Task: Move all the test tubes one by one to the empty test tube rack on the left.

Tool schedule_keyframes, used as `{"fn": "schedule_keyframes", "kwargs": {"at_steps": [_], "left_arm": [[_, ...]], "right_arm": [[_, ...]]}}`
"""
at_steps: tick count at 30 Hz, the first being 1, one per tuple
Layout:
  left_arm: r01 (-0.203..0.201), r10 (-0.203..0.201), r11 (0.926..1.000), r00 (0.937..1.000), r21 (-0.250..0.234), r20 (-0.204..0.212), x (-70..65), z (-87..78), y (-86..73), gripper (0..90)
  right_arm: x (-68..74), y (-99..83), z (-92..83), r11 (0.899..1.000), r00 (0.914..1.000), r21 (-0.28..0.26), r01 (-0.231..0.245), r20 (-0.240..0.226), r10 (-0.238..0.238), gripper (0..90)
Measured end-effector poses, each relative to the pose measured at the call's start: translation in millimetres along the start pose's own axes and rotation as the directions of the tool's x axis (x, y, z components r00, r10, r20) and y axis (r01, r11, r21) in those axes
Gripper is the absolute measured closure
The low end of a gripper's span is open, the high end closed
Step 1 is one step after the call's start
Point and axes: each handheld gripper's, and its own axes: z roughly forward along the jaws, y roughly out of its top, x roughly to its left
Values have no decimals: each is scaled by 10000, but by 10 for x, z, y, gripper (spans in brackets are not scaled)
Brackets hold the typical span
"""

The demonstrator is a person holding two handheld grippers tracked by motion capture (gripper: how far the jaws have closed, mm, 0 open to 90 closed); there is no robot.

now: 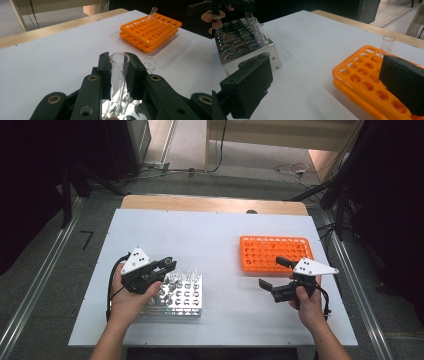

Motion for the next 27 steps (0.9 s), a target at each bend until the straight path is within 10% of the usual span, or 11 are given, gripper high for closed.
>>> {"fn": "schedule_keyframes", "kwargs": {"at_steps": [27], "left_arm": [[231, -234, 9949, 9997, 986, 17, 8, 60, -49, 749]], "right_arm": [[-11, -2, -3, 10000, 10000, 0, 48, 16, -48, 0]]}}
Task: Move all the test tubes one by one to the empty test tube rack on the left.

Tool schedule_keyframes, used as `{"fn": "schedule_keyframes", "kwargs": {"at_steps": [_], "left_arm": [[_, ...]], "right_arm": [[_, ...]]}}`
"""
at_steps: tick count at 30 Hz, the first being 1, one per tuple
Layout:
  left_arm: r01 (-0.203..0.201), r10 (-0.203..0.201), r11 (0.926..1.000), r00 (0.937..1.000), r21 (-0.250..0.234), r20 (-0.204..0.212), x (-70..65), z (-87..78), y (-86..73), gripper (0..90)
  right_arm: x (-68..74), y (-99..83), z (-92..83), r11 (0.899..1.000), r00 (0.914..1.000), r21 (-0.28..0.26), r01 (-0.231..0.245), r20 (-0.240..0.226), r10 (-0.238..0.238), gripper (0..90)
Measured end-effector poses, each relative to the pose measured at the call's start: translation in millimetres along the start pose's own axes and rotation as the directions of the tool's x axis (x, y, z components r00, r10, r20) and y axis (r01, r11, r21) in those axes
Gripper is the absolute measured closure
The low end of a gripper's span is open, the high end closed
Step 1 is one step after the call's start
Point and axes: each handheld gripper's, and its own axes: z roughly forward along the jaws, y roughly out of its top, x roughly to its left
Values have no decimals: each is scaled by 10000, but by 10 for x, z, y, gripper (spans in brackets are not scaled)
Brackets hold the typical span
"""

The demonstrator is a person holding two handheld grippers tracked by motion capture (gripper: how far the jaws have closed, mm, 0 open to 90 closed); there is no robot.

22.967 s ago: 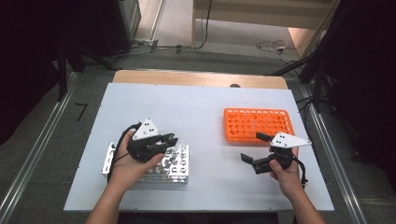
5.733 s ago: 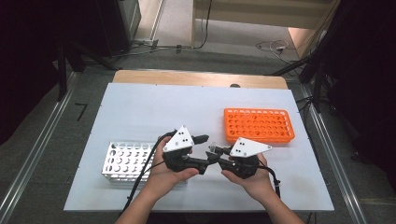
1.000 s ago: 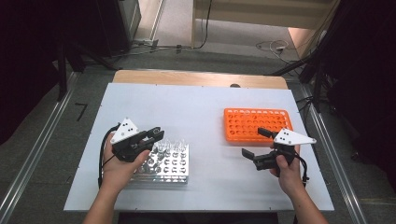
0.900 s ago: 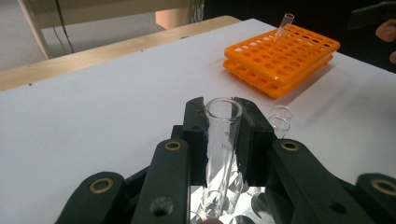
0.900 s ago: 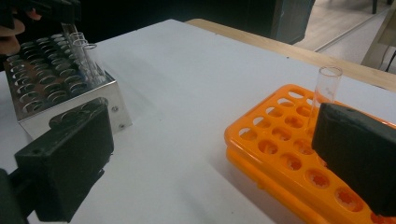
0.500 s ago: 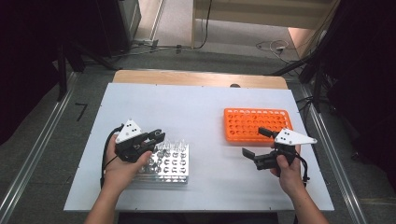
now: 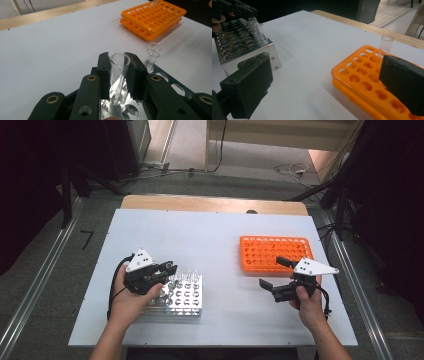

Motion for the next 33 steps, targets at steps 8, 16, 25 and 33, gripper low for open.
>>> {"fn": "schedule_keyframes", "kwargs": {"at_steps": [8, 16, 25, 33], "left_arm": [[-54, 54, 9991, 10000, 431, 6, -24, 23, -4, 738], [-66, 65, 9969, 10000, 782, 13, -10, 29, -23, 739], [8, -18, 9940, 10000, 1092, 94, 5, 40, -32, 730], [115, -132, 9961, 9997, 872, 189, 26, 0, -28, 634]], "right_arm": [[-13, -4, -2, 10000, 10000, 9, -20, 25, 20, 0], [-20, -13, 6, 10000, 10000, 49, -44, 0, 44, 0], [-36, -25, 10, 9999, 9999, 88, -108, 8, 108, 0], [-36, -33, 17, 9998, 9999, 138, -147, -47, 148, 0]]}}
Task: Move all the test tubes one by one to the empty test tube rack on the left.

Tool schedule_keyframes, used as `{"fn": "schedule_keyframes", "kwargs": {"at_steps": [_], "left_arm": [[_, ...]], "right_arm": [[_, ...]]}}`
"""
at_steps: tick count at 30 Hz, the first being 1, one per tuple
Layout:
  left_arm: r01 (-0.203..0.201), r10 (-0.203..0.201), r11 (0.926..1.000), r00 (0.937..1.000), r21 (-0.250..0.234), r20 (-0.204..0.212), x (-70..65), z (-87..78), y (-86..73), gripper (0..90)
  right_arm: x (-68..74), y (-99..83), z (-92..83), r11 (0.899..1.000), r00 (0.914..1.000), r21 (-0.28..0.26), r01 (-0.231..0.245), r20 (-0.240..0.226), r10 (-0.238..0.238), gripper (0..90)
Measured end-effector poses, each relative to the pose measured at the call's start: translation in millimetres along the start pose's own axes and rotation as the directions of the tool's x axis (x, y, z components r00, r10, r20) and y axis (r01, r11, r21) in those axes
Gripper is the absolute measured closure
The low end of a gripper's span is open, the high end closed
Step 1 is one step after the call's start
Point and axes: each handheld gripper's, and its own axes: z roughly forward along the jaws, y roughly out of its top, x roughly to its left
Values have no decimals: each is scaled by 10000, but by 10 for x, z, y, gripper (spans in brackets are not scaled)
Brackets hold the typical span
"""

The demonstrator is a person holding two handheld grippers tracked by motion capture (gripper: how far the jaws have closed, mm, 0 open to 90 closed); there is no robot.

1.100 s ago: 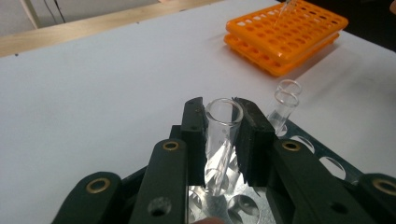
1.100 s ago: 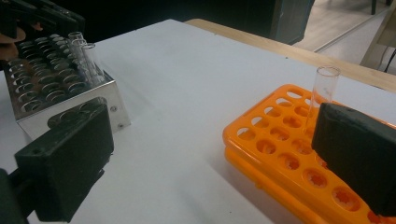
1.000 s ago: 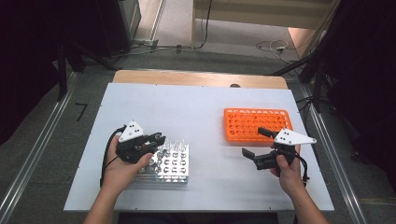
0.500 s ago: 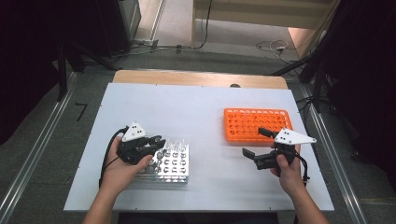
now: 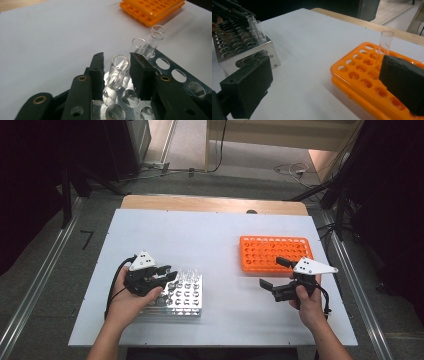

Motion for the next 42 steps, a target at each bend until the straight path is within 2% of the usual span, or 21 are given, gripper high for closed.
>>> {"fn": "schedule_keyframes", "kwargs": {"at_steps": [8, 11, 15, 22, 30, 35, 42], "left_arm": [[149, -136, 9987, 9995, -477, 272, 24, -86, 17, 476], [211, -174, 9972, 9985, -712, 520, 38, -125, 32, 402], [201, -143, 9946, 9983, -1023, 572, 27, -163, 60, 273], [230, -114, 9895, 9966, -1425, 816, -17, -189, 115, 120], [176, -24, 9855, 9959, -1687, 901, -92, -185, 162, 34], [144, 46, 9847, 9941, -1735, 1088, -154, -146, 181, 19], [29, 203, 9844, 9913, -1757, 1300, -241, -81, 205, 4]], "right_arm": [[-21, 1, 3, 10000, 10000, -9, -58, 33, 58, 0], [-37, 5, 9, 9999, 9998, -1, -119, 136, 119, 0], [-94, 11, 28, 9993, 9987, -34, -361, 349, 362, 0], [-217, 48, 103, 9976, 9958, -51, -691, 606, 692, 0], [-356, 44, 206, 9959, 9917, 202, -887, 951, 864, 0], [-433, 48, 274, 9942, 9890, 307, -1032, 1101, 993, 0], [-574, 67, 403, 9904, 9834, 481, -1297, 1344, 1222, 54]]}}
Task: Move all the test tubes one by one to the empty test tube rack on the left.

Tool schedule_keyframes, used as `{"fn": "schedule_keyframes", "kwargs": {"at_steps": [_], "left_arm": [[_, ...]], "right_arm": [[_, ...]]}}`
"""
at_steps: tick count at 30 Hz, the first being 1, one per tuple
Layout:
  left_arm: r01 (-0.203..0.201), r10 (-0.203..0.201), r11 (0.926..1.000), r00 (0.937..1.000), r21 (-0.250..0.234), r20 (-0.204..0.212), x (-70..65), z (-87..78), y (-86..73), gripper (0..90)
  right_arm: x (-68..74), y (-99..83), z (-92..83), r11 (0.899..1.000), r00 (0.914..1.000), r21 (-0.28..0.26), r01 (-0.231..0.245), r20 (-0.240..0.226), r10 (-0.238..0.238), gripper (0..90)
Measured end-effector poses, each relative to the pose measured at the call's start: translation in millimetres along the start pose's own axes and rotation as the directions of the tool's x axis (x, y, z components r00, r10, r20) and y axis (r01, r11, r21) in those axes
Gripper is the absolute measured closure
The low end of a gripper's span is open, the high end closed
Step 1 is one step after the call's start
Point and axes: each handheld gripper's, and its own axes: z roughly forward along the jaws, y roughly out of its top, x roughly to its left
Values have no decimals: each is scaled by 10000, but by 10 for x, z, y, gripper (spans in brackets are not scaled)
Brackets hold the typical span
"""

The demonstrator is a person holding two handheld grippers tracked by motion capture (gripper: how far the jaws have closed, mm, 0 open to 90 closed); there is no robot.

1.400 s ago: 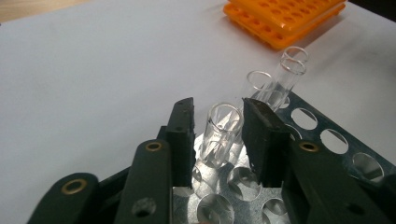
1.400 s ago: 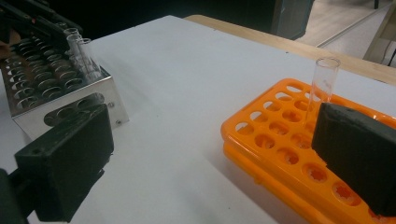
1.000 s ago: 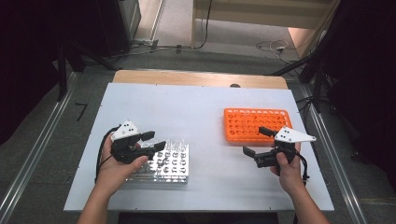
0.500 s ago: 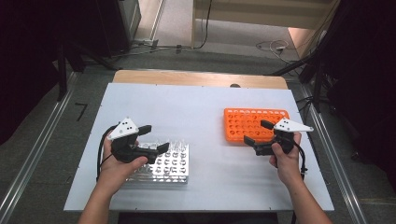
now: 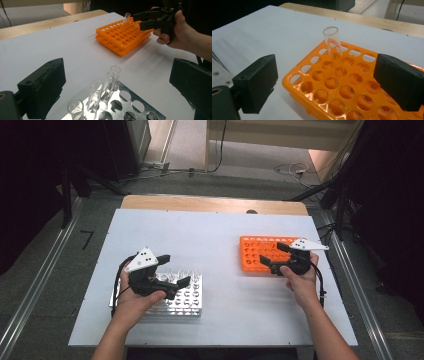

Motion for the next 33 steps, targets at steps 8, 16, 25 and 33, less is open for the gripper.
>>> {"fn": "schedule_keyframes", "kwargs": {"at_steps": [8, 16, 25, 33], "left_arm": [[-72, 74, 9999, 9998, -119, 180, -64, 79, 16, 0], [-95, 100, 9999, 9990, -110, 431, -121, 164, 24, 0], [-180, 183, 9998, 9978, -55, 633, -195, 281, 40, 0], [-184, 183, 9998, 9974, 4, 704, -230, 339, 40, 0]], "right_arm": [[-46, 10, 203, 9990, 9982, 359, -283, 531, 263, 343], [-44, -12, 329, 9971, 9953, 750, -154, 966, 81, 513], [14, -32, 380, 9961, 9885, 885, -65, 1513, -70, 611], [80, -58, 422, 9972, 9744, 730, 184, 2224, -343, 734]]}}
